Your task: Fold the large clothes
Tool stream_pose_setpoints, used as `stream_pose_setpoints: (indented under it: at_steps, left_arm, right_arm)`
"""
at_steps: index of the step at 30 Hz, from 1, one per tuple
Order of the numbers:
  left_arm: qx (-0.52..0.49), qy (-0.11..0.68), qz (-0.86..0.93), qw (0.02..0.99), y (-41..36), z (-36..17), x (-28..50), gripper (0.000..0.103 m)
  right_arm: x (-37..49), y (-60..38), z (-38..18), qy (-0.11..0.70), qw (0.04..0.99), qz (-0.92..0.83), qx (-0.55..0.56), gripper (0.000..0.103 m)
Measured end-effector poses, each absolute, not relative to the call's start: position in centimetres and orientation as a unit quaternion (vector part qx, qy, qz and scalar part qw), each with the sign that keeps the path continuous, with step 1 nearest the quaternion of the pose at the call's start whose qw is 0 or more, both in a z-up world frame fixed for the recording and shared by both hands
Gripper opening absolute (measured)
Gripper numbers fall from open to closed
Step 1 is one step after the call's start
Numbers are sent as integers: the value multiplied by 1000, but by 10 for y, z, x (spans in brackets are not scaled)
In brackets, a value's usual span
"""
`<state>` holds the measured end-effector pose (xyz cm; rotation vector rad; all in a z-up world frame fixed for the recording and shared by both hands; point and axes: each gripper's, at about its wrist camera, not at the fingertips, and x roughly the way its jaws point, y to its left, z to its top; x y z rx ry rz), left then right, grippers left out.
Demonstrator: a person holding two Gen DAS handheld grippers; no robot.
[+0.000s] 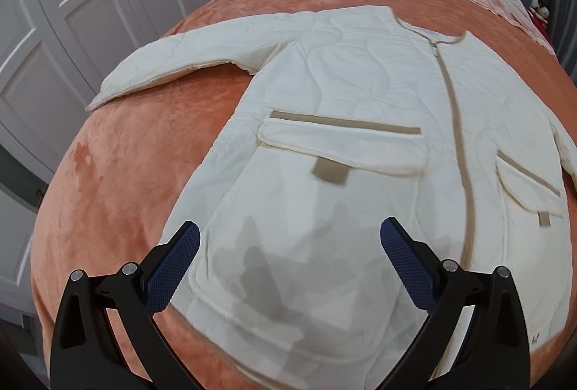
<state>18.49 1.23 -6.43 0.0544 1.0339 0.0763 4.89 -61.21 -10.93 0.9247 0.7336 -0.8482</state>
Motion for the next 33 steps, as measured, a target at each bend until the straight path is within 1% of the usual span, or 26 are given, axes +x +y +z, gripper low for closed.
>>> stream_pose_setpoints:
  at_steps: [1,3,6,7,10,13,16,18,20,21,23,25,26,27,28,30,33]
  left_arm:
    - [20,495,38,868,15,-65,188,98]
    - [12,496,42,867,20,-66,193,98]
    - [1,493,45,869,27,-65,198,98]
    - [-3,492,45,870,29,-64,200,98]
    - [-21,489,39,871,35,-59,205,98]
    - [-42,485,32,873,40,-53,208,98]
    - [-53,476,28,877,45,-44,210,98]
    - [-60,472,25,879,51,-39,213,98]
    - [-71,468,19,880,57,-34,216,98]
    - [-79,467,17,881,61,-32,218,98]
    - [-99,466,9,879,68,-30,225,98]
    - [-122,467,-5,876,73,-29,233,98]
    - [-130,469,-9,873,74,-30,235,98]
    - [-147,471,-21,869,74,-31,241,98]
    - [-160,473,-30,866,73,-32,246,98]
    - [-184,481,-45,856,68,-40,258,98]
    - [-208,506,-62,835,55,-61,276,98]
  right_arm:
    - [60,-612,-105,329,755,-373,427,15]
    - [77,-605,-89,312,775,-351,423,14]
    - [118,-570,-37,279,835,-292,373,13]
    - [139,-546,-14,269,860,-253,352,13]
    - [190,-470,33,260,908,-142,297,13]
    - [238,-378,57,270,933,-20,237,13]
    - [271,-297,56,289,935,72,192,13]
    - [291,-233,39,314,930,119,147,14]
    - [301,-189,15,342,919,149,125,15]
    - [303,-175,1,357,912,162,120,18]
    - [303,-144,-31,385,898,183,106,18]
    - [306,-131,-48,403,889,194,100,32]
    - [298,-126,-55,412,885,196,96,46]
    - [290,-122,-59,413,884,197,94,55]
    - [272,-109,-58,409,886,198,93,56]
    - [255,-119,-57,402,888,192,111,59]
    - [234,-170,-54,389,894,146,166,62]
